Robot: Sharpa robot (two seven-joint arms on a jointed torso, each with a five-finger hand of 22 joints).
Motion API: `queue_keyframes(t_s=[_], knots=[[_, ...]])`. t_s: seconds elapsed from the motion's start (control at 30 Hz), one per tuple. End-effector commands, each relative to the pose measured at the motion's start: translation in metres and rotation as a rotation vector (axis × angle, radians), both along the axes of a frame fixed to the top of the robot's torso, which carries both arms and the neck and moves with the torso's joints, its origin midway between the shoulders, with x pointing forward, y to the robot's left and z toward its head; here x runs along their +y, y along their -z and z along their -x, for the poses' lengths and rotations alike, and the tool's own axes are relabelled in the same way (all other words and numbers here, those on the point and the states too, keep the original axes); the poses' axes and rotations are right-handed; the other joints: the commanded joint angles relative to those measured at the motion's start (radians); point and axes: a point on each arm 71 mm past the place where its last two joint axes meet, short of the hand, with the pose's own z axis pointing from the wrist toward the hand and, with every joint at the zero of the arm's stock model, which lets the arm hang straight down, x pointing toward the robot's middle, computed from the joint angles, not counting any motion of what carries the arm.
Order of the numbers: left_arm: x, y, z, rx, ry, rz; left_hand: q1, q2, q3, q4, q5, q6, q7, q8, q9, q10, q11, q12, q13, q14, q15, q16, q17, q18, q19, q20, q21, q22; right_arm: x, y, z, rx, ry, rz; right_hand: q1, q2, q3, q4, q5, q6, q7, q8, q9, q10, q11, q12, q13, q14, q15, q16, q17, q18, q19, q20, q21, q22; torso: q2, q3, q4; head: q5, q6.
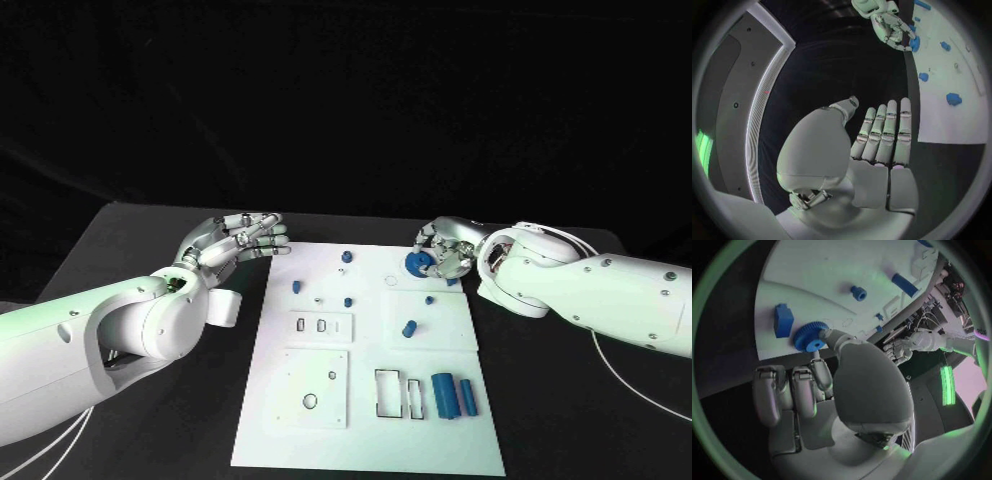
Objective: Assemble the parts on the task board
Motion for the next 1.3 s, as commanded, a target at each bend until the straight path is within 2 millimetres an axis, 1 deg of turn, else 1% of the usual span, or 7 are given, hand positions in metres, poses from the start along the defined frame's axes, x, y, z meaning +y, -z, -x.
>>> queue_keyframes(t_s=[0.03,0.37,0.67,0.8,0.93,1.13,1.3], knots=[[-0.002,-0.001,0.0,-0.004,0.02,0.013,0.001,0.006,0.004,0.0,0.005,0.004,0.053,-0.007,-0.001,0.005,0.005,-0.005,-0.001,0.0,0.002,0.006,0.001,0.012,0.003,-0.002,0.007,-0.002,0.002,0.006,0.003,0.012,-0.026,0.035,-0.008,-0.006,0.032,-0.011,0.014,0.023,-0.004,0.015,0.004,0.007,-0.002,0.004,0.003,0.101,0.006,0.006,0.249,-0.006,0.039,0.004,0.003,0.189,0.0,0.0,-0.0007,0.0,0.0],[-0.002,-0.001,0.0,-0.003,0.021,0.013,0.001,0.006,0.004,0.0,0.005,0.004,0.053,-0.007,-0.001,0.005,0.005,-0.005,-0.001,0.0,0.002,0.006,0.001,0.012,0.003,-0.002,0.007,-0.002,0.008,0.002,0.006,-0.048,-0.049,0.015,-0.046,0.009,0.076,-0.035,-0.021,0.061,-0.017,0.036,0.006,0.027,-0.014,0.013,0.021,0.102,-0.003,0.007,0.252,-0.01,0.049,-0.004,0.013,0.202,0.0,-0.001,0.001,-0.003,0.005],[-0.003,-0.001,0.0,-0.002,0.023,0.013,0.001,0.006,0.004,0.0,0.005,0.004,0.053,-0.007,-0.001,0.005,0.005,-0.005,-0.001,0.0,0.002,0.006,0.001,0.012,0.003,-0.002,0.007,-0.002,0.023,-0.012,0.014,-0.213,-0.084,0.049,-0.069,0.004,0.076,-0.04,-0.034,0.073,-0.024,0.041,0.005,0.04,-0.019,0.02,0.032,0.102,-0.008,0.008,0.254,-0.015,0.062,-0.008,0.025,0.218,-0.002,-0.0012,0.0002,-0.002,0.015],[-0.003,-0.001,0.0,-0.001,0.024,0.013,-0.001,0.005,0.008,0.0,0.005,0.004,0.054,-0.008,-0.002,0.005,0.005,-0.007,-0.001,-0.001,0.002,0.006,0.001,0.012,0.003,-0.002,0.007,-0.002,0.036,-0.018,0.02,-0.262,-0.11,0.06,-0.076,0.002,0.077,-0.042,-0.041,0.077,-0.027,0.042,0.004,0.044,-0.022,0.021,0.035,0.101,-0.01,0.006,0.247,-0.017,0.069,-0.01,0.032,0.225,-0.002,-0.0014,0.0008,-0.002,0.018],[-0.003,-0.001,0.0,0.001,0.027,0.014,-0.001,0.005,0.008,0.0,0.005,0.004,0.054,-0.008,-0.002,0.005,0.005,-0.007,-0.001,-0.001,0.002,0.006,0.001,0.012,0.003,-0.002,0.007,-0.002,0.053,-0.022,0.027,-0.287,-0.146,0.06,-0.079,0.001,0.077,-0.043,-0.044,0.078,-0.027,0.042,0.004,0.045,-0.023,0.021,0.035,0.1,-0.011,0.006,0.247,-0.017,0.07,-0.011,0.032,0.226,0.001,-0.0015,0.001,0.003,0.022],[-0.004,-0.001,0.0,0.002,0.031,0.015,-0.002,0.004,0.009,0.0,0.005,0.004,0.054,-0.009,-0.002,0.005,0.005,-0.008,-0.001,-0.001,0.002,0.006,0.002,0.012,0.002,-0.002,0.008,-0.002,0.08,-0.025,0.035,-0.309,-0.201,0.047,-0.08,0.001,0.077,-0.043,-0.045,0.078,-0.028,0.042,0.004,0.045,-0.023,0.02,0.034,0.1,-0.011,0.005,0.245,-0.017,0.069,-0.011,0.032,0.225,0.0,-0.0007,0.0011,0.01,0.022],[-0.005,-0.001,0.0,0.001,0.033,0.016,-0.002,0.004,0.009,0.0,0.005,0.004,0.054,-0.009,-0.002,0.005,0.005,-0.008,-0.001,-0.001,0.002,0.006,0.002,0.012,0.002,-0.002,0.008,-0.002,0.1,-0.025,0.037,-0.316,-0.235,0.041,-0.082,0.001,0.078,-0.044,-0.047,0.078,-0.028,0.041,0.003,0.044,-0.023,0.02,0.033,0.1,-0.012,0.005,0.245,-0.017,0.07,-0.011,0.032,0.226,0.001,-0.0024,0.0018,0.013,0.021]])
